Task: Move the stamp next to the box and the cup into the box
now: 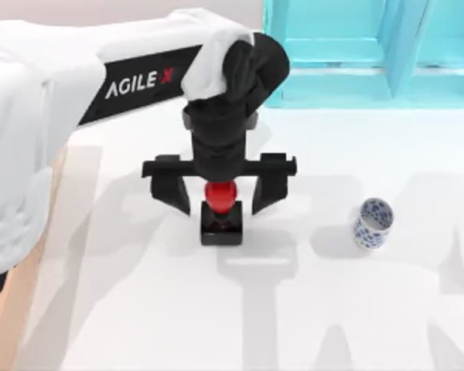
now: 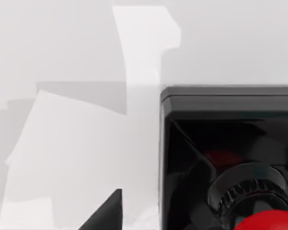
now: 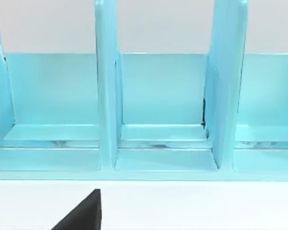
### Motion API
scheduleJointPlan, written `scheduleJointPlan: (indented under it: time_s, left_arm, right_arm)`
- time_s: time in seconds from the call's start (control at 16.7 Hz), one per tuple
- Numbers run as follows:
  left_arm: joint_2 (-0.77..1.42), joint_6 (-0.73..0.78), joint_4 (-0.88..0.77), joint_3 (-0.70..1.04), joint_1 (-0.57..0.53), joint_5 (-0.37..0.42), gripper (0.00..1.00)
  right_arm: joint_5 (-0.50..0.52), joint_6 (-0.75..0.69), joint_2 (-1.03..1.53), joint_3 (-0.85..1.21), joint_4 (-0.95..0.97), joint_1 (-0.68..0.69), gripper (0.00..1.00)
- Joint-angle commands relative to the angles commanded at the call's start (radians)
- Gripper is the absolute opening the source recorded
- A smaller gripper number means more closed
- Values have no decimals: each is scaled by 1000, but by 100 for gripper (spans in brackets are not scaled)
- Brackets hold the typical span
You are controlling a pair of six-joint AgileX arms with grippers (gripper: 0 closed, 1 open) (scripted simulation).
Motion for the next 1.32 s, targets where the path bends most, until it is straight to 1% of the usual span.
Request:
scheduleJointPlan:
  time_s: [0.54,0.6,1.14,1.32]
  left_arm:
    - [0,0,0,0,0,0,2]
    - [0,0,0,0,0,0,0]
    - [-3,3,-3,1,3,0,0]
    - [-56,53,-63,2,47,-1,0]
  right_arm:
    - [0,0,0,0,0,0,100]
    - [0,0,0,0,0,0,100]
    - [0,0,0,0,0,0,100]
    - [0,0,0,0,0,0,100]
